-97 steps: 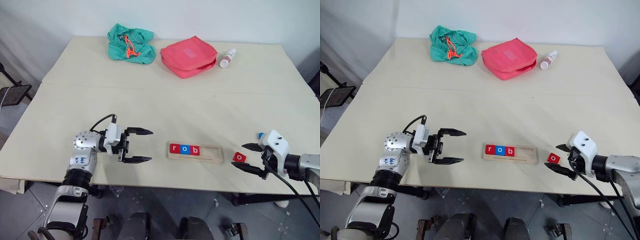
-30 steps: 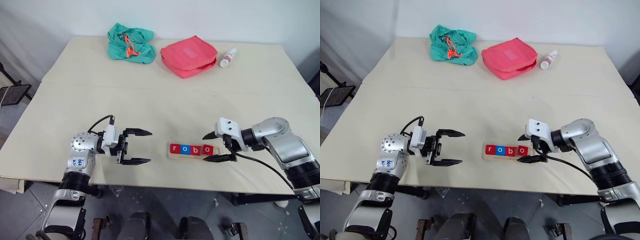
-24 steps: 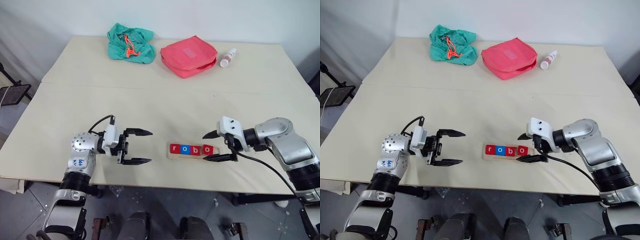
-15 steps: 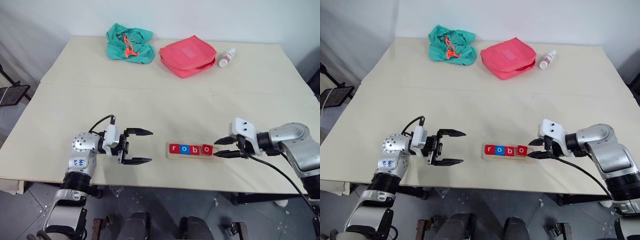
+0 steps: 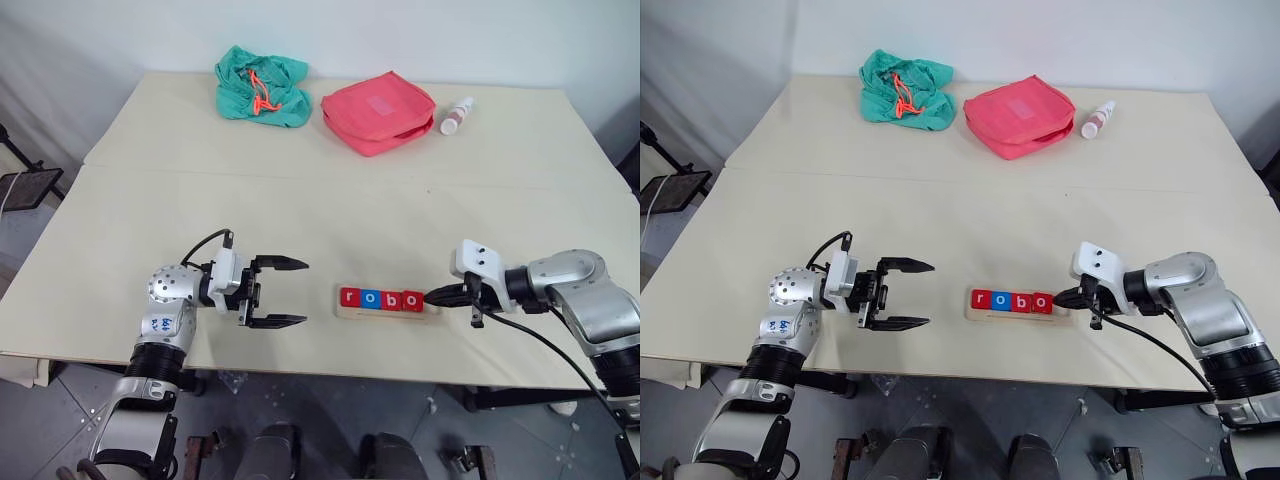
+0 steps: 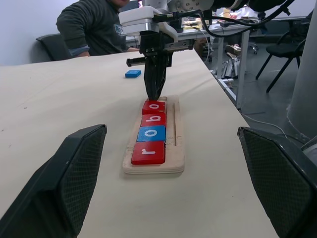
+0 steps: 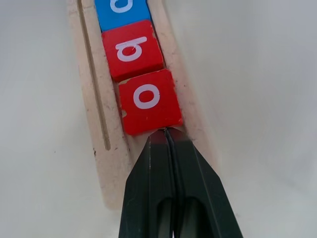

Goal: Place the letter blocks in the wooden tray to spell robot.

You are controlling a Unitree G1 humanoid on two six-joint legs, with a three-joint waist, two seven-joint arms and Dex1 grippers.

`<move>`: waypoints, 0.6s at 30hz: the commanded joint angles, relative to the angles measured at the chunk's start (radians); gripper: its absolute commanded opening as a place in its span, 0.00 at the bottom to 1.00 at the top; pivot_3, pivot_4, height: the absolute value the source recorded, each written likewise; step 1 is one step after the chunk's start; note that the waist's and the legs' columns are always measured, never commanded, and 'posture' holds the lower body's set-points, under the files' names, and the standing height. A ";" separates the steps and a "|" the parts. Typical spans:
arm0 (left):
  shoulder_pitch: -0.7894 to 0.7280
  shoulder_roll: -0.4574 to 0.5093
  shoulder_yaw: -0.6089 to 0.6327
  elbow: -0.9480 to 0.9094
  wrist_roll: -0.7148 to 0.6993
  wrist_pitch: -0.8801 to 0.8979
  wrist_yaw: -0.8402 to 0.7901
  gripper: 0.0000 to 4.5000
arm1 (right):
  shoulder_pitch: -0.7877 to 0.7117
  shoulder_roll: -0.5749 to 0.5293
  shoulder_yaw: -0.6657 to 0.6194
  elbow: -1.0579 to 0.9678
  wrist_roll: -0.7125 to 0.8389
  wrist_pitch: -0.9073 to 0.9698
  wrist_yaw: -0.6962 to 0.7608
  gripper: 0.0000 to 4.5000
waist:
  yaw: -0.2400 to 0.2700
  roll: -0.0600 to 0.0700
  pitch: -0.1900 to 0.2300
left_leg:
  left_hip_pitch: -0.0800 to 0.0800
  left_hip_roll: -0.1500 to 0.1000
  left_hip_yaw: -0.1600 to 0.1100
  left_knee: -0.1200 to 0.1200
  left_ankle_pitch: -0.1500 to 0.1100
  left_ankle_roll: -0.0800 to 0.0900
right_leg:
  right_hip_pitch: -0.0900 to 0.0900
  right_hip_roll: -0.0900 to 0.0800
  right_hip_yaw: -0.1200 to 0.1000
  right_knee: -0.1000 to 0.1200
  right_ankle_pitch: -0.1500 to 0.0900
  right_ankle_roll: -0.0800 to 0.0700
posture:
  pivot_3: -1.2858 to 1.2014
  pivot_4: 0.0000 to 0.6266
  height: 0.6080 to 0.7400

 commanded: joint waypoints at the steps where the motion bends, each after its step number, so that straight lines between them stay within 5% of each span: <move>1: -0.002 0.004 0.011 -0.020 -0.006 -0.007 0.005 1.00 | -0.015 0.008 -0.002 -0.013 0.006 -0.001 0.004 0.01 | 0.000 0.000 0.000 | 0.000 0.000 0.000 0.000 0.000 0.000 | 0.000 0.000 0.000 0.000 0.000 0.000 | 0.52 0.24 1.00; 18: -0.037 -0.022 0.005 0.034 0.003 -0.033 0.008 1.00 | 0.069 0.012 -0.058 -0.110 0.055 0.055 -0.055 0.01 | 0.000 0.000 0.000 | 0.000 0.000 0.000 0.000 0.000 0.000 | 0.000 0.000 0.000 0.000 0.000 0.000 | 0.52 0.24 1.00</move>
